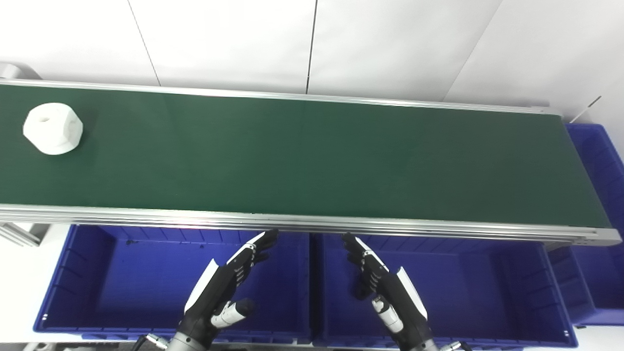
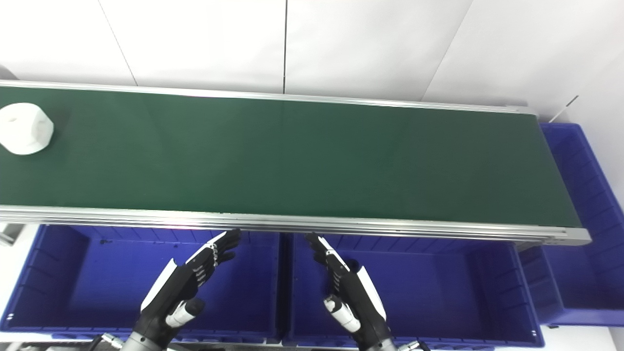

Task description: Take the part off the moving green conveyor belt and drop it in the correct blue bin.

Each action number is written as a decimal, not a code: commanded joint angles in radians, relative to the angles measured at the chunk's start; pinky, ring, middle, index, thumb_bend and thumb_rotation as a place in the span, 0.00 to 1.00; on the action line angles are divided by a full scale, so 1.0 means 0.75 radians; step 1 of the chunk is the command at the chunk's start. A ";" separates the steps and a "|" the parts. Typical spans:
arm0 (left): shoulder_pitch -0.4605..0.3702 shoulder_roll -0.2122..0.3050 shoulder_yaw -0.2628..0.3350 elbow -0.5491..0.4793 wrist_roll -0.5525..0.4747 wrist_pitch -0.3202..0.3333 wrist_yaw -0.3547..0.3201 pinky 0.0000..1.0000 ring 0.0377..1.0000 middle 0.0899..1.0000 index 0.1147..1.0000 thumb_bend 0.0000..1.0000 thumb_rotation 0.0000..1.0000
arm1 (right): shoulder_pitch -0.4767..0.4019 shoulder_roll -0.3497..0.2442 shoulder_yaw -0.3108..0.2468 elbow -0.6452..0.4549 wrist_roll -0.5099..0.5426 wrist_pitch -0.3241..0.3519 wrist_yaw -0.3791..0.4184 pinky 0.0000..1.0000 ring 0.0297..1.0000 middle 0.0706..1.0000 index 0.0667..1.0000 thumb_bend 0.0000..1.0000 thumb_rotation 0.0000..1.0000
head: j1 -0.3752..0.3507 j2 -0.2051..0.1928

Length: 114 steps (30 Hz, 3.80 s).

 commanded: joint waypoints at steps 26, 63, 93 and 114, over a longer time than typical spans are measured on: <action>-0.004 -0.003 -0.004 -0.029 -0.008 -0.031 0.001 0.90 0.93 0.92 0.89 0.97 0.90 | 0.000 -0.010 -0.004 -0.023 0.005 -0.083 0.000 0.94 0.96 0.98 0.93 0.95 0.98 | 0.000 0.000; -0.037 -0.056 -0.041 0.131 0.006 -0.273 0.039 0.79 0.87 0.87 0.82 0.99 0.83 | -0.084 -0.042 -0.040 0.210 0.053 -0.085 0.027 0.94 0.96 0.99 0.94 1.00 0.99 | 0.291 -0.280; -0.598 0.115 0.303 -0.434 0.438 -0.110 0.058 0.80 0.91 0.90 0.85 0.93 0.59 | -0.146 0.004 -0.113 0.329 0.105 -0.085 0.129 1.00 0.99 1.00 0.98 0.98 0.99 | 0.459 -0.446; -0.924 0.353 0.263 -0.140 0.885 -0.024 -0.018 0.80 0.86 0.87 0.81 1.00 0.23 | -0.125 0.017 -0.105 0.273 0.082 -0.085 0.126 0.99 0.98 1.00 0.97 1.00 1.00 | 0.416 -0.375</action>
